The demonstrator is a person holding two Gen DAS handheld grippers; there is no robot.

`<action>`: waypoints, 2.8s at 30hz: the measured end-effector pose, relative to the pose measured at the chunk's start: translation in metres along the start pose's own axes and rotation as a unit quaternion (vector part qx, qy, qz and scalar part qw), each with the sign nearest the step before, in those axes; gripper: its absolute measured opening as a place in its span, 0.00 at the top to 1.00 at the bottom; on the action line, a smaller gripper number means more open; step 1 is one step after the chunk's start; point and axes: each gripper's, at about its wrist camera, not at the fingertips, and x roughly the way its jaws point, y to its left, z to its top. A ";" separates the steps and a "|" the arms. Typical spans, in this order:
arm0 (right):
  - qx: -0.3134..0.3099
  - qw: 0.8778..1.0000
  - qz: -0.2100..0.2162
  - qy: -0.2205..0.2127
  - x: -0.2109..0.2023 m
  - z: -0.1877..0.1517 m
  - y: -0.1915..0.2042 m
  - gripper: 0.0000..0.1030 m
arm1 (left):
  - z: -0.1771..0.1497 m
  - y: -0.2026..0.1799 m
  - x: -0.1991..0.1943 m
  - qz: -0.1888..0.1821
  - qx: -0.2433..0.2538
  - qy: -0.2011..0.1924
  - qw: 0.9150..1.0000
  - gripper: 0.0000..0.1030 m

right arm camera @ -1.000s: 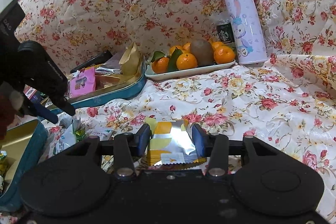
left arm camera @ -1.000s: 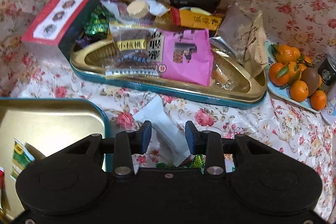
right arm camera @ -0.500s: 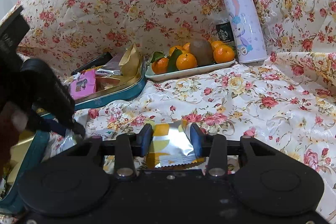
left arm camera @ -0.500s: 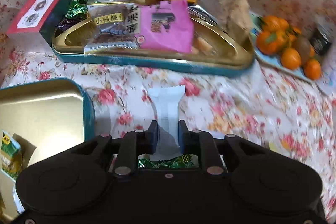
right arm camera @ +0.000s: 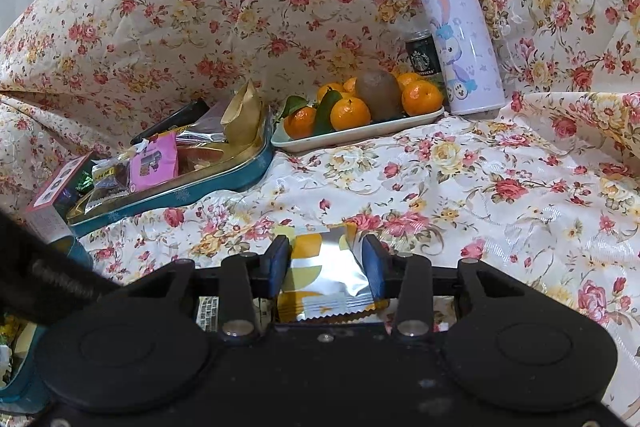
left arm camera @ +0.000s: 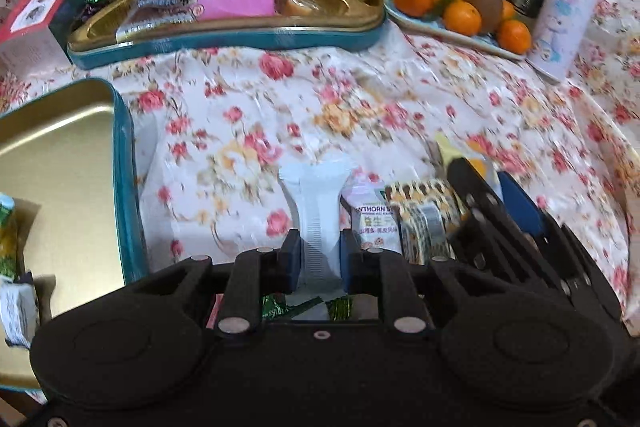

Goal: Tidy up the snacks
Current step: 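Grasp the white wrapped bar with the left tool, then carry the white bar and yellow-silver packet over the gold tin tray with both tools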

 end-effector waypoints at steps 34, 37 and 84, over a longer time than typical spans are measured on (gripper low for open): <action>0.010 0.999 0.014 -0.038 -0.009 0.001 -0.008 0.64 | 0.009 0.011 -0.033 -0.025 0.015 -0.072 0.997 0.73; 0.013 0.999 0.014 -0.038 -0.009 0.002 -0.009 0.64 | 0.009 0.013 -0.044 -0.032 0.014 -0.078 0.996 0.73; -0.053 0.994 -0.095 0.003 0.003 0.005 0.017 0.65 | -0.071 0.217 -0.137 0.056 -0.101 -0.154 0.981 0.74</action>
